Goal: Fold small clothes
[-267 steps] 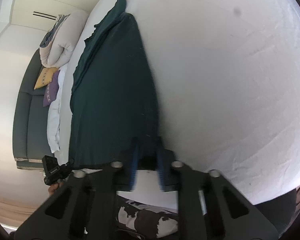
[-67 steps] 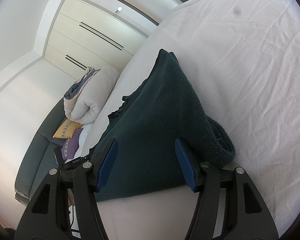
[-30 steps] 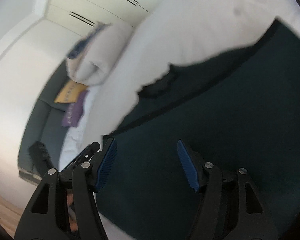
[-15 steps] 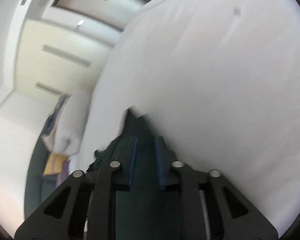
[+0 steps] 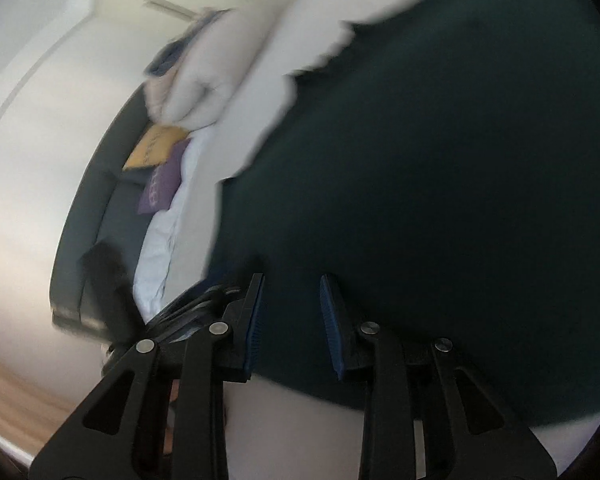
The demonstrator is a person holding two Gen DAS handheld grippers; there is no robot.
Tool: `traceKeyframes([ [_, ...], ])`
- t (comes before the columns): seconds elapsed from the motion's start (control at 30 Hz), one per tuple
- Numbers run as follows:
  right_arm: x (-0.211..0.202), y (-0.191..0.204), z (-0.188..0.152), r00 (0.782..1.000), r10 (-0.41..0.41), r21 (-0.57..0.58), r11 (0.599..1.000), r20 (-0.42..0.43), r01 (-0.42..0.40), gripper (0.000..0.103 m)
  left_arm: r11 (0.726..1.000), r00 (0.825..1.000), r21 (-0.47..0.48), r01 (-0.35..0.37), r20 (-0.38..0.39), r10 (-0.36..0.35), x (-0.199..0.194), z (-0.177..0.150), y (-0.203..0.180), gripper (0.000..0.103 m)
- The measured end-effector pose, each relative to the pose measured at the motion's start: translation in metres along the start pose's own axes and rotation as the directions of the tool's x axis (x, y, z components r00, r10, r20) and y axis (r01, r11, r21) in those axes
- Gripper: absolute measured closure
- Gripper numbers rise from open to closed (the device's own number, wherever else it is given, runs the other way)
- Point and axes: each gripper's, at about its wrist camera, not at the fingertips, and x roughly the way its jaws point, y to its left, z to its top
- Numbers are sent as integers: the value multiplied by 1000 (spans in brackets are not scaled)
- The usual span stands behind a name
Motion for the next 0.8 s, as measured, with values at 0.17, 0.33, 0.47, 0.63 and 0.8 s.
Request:
traceKeyframes([
  [0.17, -66, -38, 12, 986, -1, 104, 994, 165, -16, 79, 1000, 1000, 13, -10, 12, 10, -1, -4, 1, 11],
  [0.33, -155, -89, 33, 938, -118, 196, 979, 325, 55, 79, 1000, 1000, 16, -5, 21, 4, 1, -6, 0, 11],
  [0.47, -210, -103, 35, 880, -224, 252, 960, 420, 124, 75, 1000, 1000, 18, -6, 26, 5, 0, -8, 0, 11],
  [0.63, -246, -82, 30, 816, -292, 233, 952, 499, 198, 33, 1000, 1000, 19, -6, 30, 6, 2, -8, 0, 10],
  [0.8, -189, -17, 38, 897, -178, 42, 983, 405, 176, 33, 1000, 1000, 23, -9, 30, 9, 1, -8, -1, 9],
])
